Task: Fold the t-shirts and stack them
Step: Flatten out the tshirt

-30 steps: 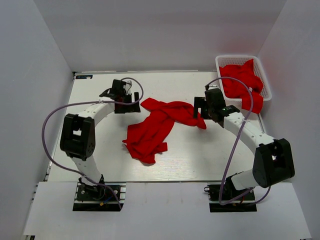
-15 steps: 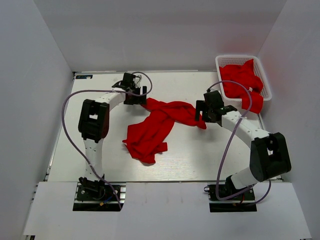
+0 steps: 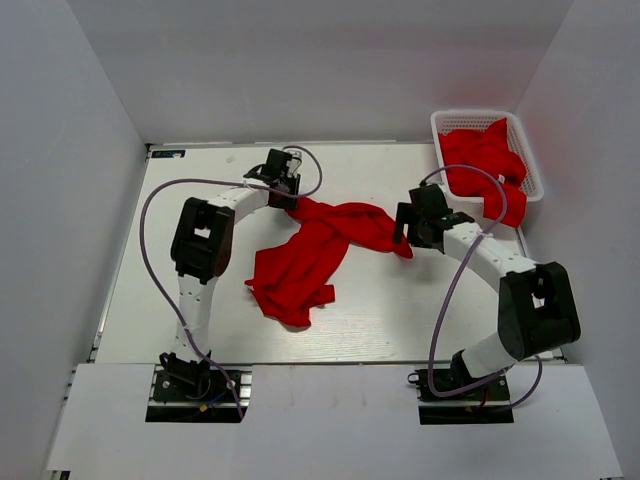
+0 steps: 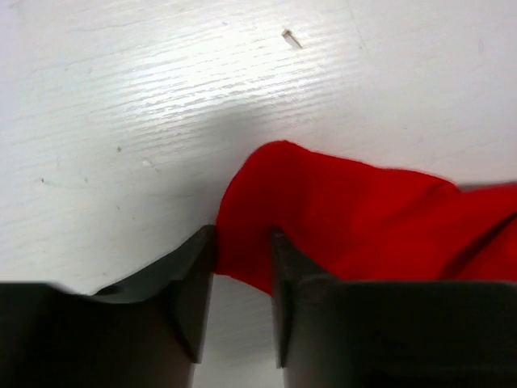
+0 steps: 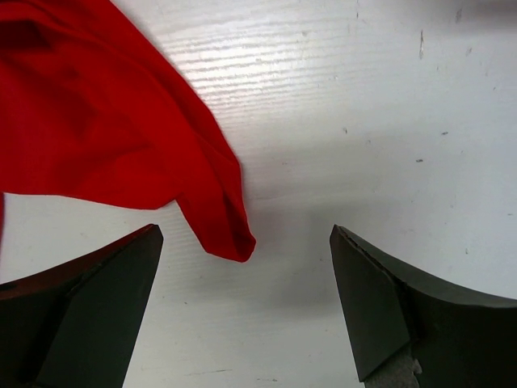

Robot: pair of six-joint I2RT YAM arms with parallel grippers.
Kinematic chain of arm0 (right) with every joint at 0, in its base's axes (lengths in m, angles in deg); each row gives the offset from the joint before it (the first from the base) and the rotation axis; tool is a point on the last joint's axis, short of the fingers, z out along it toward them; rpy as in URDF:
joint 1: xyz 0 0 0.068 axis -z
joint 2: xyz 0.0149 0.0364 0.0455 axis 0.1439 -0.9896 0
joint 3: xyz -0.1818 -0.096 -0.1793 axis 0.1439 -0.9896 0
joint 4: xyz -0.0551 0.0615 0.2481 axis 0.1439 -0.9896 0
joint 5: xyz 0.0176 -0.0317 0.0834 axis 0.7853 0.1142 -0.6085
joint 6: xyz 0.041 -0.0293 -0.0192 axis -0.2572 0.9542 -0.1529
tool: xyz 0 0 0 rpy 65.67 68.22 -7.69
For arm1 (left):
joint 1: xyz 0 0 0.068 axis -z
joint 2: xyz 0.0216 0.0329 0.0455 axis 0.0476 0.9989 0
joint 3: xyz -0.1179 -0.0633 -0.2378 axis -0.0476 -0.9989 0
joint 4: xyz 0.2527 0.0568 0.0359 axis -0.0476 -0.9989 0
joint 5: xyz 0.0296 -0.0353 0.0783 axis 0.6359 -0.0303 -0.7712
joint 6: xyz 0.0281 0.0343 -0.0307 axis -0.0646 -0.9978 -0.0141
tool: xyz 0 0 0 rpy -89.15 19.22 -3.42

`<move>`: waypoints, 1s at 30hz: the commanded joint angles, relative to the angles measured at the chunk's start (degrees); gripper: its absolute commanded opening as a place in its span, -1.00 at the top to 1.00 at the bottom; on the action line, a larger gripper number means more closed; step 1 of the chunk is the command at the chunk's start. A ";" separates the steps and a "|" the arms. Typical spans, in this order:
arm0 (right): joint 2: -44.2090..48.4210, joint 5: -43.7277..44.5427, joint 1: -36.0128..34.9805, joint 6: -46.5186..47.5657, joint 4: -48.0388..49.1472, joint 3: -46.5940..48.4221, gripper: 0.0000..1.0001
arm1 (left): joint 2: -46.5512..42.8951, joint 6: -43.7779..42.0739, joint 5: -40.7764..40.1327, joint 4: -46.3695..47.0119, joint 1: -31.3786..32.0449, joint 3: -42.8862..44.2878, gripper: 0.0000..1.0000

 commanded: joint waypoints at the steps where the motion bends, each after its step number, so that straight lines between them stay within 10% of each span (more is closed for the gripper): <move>1: -0.27 1.12 0.45 -1.59 1.57 -1.74 -0.81 | 2.18 -0.36 -0.65 -2.92 1.09 -1.68 0.22; 4: -1.06 -0.37 0.63 -1.50 3.15 -2.62 -0.81 | 2.80 -0.36 2.67 -1.61 1.09 -2.20 1.00; 17: -8.96 -10.57 1.60 2.71 11.15 -0.16 -0.60 | -6.51 1.40 4.97 7.37 1.09 -3.97 1.00; 21: -11.60 -10.48 1.86 2.90 11.60 1.77 -0.02 | -7.65 1.92 2.96 6.84 1.09 -2.12 1.00; 22: -11.52 -10.31 1.95 2.63 11.42 2.65 0.91 | -7.66 1.92 2.95 6.84 1.09 -2.12 1.00; 30: -1.08 -7.68 1.86 6.58 8.52 8.62 1.00 | -18.37 2.63 0.84 11.05 1.09 -0.80 1.00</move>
